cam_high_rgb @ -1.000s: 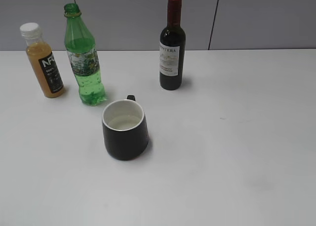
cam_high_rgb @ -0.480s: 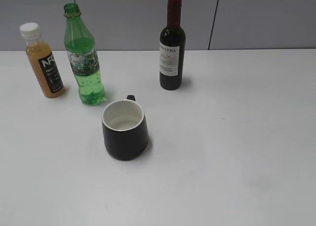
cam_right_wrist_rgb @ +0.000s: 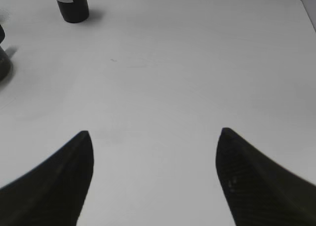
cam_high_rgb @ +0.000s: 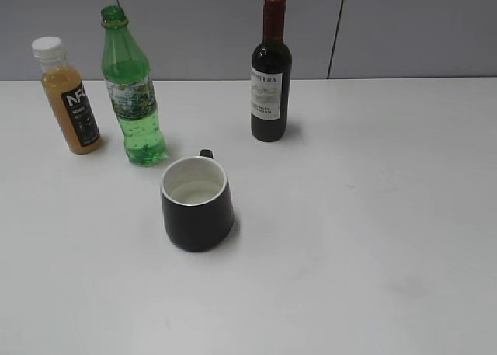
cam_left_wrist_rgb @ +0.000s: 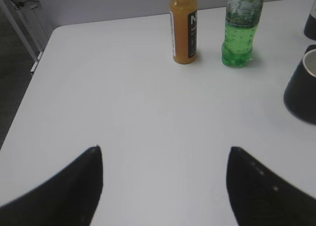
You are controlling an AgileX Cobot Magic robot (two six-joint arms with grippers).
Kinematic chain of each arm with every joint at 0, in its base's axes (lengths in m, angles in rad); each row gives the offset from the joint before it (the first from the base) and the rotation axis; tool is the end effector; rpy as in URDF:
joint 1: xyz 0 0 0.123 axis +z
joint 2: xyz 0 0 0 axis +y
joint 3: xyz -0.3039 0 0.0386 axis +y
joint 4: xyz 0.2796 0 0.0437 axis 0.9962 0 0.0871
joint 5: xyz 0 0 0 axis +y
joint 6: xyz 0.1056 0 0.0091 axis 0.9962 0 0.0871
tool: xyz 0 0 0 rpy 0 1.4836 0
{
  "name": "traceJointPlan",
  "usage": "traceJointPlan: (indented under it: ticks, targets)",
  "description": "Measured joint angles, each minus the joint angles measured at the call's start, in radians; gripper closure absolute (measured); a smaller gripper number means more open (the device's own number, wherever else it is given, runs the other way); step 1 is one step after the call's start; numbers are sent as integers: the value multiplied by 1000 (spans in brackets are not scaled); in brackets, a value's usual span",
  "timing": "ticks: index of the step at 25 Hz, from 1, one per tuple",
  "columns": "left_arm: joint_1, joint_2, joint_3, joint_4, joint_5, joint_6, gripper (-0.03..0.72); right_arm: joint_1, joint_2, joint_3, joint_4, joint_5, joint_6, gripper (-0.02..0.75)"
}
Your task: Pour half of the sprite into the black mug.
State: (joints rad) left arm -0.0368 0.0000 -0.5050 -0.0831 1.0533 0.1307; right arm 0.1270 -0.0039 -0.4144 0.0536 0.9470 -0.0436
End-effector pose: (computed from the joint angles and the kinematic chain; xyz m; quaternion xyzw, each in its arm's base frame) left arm 0.0141 -0.0082 0.2881 0.0726 0.8461 -0.0168 0.5277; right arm 0.0286 0.0083 0.2686 -0.0704 0.8415 0.0490 0.5333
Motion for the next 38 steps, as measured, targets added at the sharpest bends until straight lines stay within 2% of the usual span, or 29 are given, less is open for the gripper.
traceJointPlan:
  ticks: [38]
  targets:
    - [0,-6,0,2,-1,0,95,0,0,0,11,0,0,154]
